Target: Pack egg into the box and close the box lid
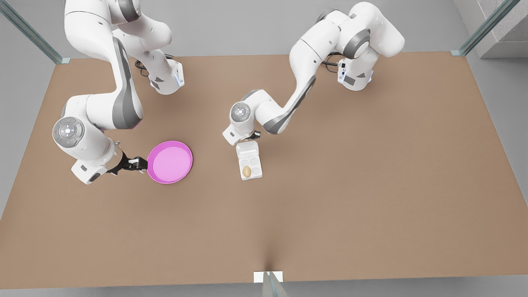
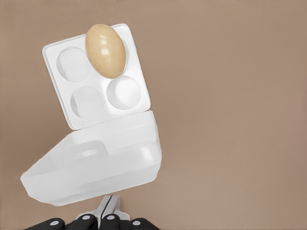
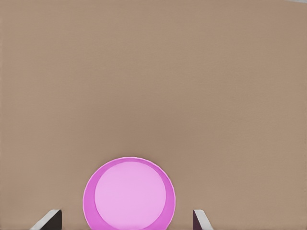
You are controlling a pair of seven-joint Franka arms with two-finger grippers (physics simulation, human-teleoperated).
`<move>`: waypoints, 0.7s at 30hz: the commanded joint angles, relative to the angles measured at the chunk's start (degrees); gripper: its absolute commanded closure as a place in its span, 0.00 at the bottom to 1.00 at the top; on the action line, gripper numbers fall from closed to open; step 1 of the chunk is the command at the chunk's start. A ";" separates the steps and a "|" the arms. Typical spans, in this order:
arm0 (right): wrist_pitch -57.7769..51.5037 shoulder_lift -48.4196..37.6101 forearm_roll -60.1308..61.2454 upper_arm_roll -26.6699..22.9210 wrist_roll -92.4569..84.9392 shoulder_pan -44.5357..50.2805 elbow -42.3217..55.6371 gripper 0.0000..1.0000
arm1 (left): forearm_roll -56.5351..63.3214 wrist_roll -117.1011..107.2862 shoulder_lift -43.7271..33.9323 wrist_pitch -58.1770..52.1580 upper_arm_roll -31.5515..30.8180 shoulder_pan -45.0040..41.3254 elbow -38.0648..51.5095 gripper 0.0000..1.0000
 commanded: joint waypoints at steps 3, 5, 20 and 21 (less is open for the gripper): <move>-0.05 -0.08 0.17 -0.01 -1.05 0.00 -0.02 0.00 | 0.22 -16.54 -0.11 0.01 1.30 0.14 0.04 0.79; -0.22 -0.17 0.26 -0.09 -1.05 0.00 -0.02 0.00 | 0.22 -16.45 -0.20 -0.52 2.00 0.23 0.13 0.79; -0.75 -0.78 0.87 -0.01 -1.13 -0.71 -0.28 0.00 | -0.66 36.28 -20.85 -36.73 24.58 17.28 6.37 0.00; -0.84 -0.78 0.87 -0.01 -1.13 -0.71 -0.28 0.00 | 0.04 36.98 -25.69 -36.29 18.55 25.70 4.35 0.00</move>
